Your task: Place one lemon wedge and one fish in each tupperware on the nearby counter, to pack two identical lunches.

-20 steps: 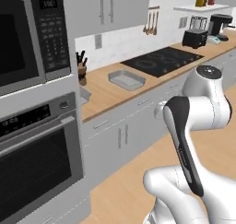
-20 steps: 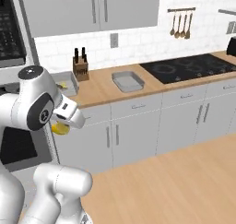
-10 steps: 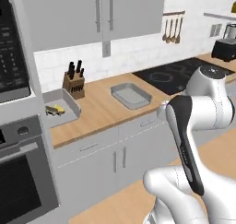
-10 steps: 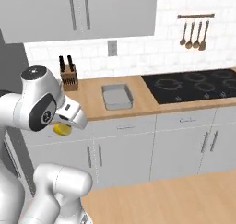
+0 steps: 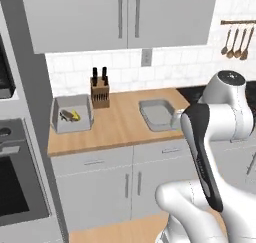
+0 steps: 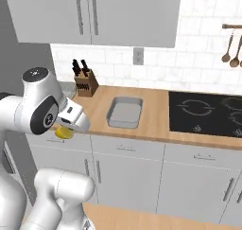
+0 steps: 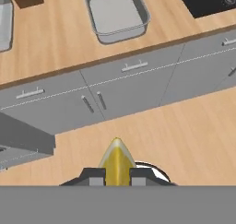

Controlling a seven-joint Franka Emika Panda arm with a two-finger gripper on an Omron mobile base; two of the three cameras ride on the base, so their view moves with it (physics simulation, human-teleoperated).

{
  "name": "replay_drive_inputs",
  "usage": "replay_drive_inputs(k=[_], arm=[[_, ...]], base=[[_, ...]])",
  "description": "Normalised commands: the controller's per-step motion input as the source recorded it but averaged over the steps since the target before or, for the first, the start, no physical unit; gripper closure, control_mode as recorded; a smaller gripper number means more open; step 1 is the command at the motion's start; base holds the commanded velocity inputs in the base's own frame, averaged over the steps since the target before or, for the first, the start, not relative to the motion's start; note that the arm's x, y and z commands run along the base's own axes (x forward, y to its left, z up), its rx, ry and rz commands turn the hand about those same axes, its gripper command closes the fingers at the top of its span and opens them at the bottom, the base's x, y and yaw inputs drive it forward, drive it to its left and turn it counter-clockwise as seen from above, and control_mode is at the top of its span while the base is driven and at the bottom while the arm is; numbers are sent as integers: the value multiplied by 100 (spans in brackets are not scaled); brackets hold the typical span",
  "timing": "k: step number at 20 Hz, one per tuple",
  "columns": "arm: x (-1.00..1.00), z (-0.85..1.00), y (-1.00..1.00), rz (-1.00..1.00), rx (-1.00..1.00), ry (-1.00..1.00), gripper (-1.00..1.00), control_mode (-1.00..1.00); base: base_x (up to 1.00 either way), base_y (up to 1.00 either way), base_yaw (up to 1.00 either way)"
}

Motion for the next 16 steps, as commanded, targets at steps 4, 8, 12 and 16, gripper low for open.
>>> replay_drive_inputs(k=[4,8,12,16], arm=[[0,0,0,0,0,0,100,100],[0,0,0,0,0,0,100,100],[0,0,0,0,0,0,100,100],[0,0,0,0,0,0,100,100]], base=[[85,-61,40],[82,-65,12],[26,-30,-1],[15,0,0]])
